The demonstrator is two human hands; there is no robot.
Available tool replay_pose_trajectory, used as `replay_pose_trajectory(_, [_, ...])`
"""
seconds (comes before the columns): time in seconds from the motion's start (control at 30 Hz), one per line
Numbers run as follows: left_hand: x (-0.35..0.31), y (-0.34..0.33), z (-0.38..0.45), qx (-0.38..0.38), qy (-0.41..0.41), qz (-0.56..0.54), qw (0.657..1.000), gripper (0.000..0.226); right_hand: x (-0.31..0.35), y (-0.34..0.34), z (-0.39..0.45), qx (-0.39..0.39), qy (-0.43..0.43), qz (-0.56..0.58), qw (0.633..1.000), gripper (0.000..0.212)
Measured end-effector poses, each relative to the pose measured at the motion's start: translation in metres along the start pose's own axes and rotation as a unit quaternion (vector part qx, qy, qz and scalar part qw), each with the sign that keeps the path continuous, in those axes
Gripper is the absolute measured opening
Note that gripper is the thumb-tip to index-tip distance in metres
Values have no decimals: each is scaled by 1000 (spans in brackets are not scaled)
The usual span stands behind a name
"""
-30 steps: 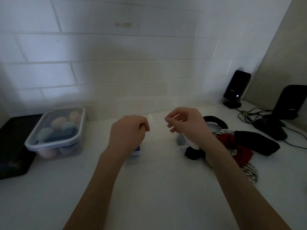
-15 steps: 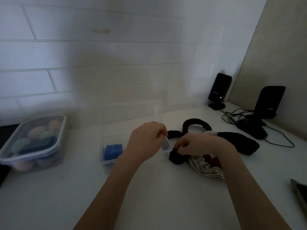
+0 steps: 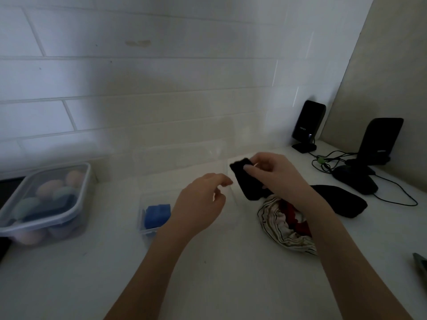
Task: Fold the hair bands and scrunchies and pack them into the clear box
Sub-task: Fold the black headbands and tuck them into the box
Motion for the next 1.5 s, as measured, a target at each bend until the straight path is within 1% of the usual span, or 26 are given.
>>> replay_pose_trajectory(0.07, [-1,0,2,-21,2,-50,999,43,12,-3,-5,21,6,113,993,8])
replay_pose_trajectory(0.13, [-3,2,3,-41,2,-108,993,59,22,-11,-11,78,1,235,969,8])
replay_pose_trajectory(0.17, [-5,4,3,-52,0,-131,990,63,26,-15,-13,105,-6,283,953,10])
replay_pose_trajectory(0.23, [-9,8,3,-77,-2,-173,982,65,32,-22,-18,154,-20,341,927,19])
replay_pose_trajectory(0.33, [-11,17,1,-160,-5,-220,962,77,37,-29,-24,203,-33,389,898,23])
replay_pose_trajectory(0.4, [-7,24,0,-206,21,-240,948,90,38,-29,-25,206,-46,393,895,19])
replay_pose_trajectory(0.43, [-5,25,0,-204,28,-243,948,100,38,-28,-26,201,-54,384,900,16])
replay_pose_trajectory(0.5, [-5,25,0,-170,11,-228,959,124,35,-27,-27,198,-74,357,910,13])
replay_pose_trajectory(0.53, [-7,23,0,-151,-2,-214,965,128,34,-28,-28,206,-86,345,912,12])
replay_pose_trajectory(0.57, [-11,22,-1,-133,-17,-195,971,126,33,-28,-29,217,-96,337,911,12])
replay_pose_trajectory(0.6, [-14,20,-1,-120,-31,-178,976,118,33,-28,-30,224,-105,335,909,10])
replay_pose_trajectory(0.67, [-17,18,0,-111,-44,-176,977,93,32,-28,-30,220,-116,347,904,10])
replay_pose_trajectory(0.77, [-15,19,1,-124,-26,-234,964,59,32,-26,-28,208,-102,387,892,24])
replay_pose_trajectory(0.87, [-12,21,2,-152,7,-291,944,36,36,-24,-28,220,-63,413,882,29])
replay_pose_trajectory(0.97, [-9,21,2,-173,43,-341,923,34,37,-22,-28,209,-19,379,901,30])
replay_pose_trajectory(1.03, [-8,21,3,-184,58,-391,900,28,39,-22,-29,186,7,339,922,32])
replay_pose_trajectory(1.1, [-10,23,2,-192,59,-413,888,21,40,-22,-28,156,24,311,937,32])
replay_pose_trajectory(1.17, [-12,24,2,-186,54,-411,891,16,40,-22,-25,114,40,270,955,33])
replay_pose_trajectory(1.23, [-15,24,1,-176,51,-398,899,12,39,-22,-24,69,48,204,975,32])
replay_pose_trajectory(1.3, [-17,25,1,-170,47,-388,904,11,41,-24,-25,54,64,156,984,25])
replay_pose_trajectory(1.37, [-19,26,2,-168,41,-389,905,13,46,-24,-28,49,92,149,983,17])
replay_pose_trajectory(1.43, [-20,26,2,-162,43,-399,902,14,51,-20,-31,16,113,145,983,17])
replay_pose_trajectory(1.5, [-21,25,1,-139,49,-415,898,12,54,-16,-32,-8,119,169,978,18])
Point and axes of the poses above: each hand's wrist, its own z-axis towards the middle knuckle, its own y-axis out of the back of the hand, x = y × z, the point moved 5 cm from there along z, towards the middle knuckle, and after that the axes turned 15 degrees about -y, right-handed, at the moved point
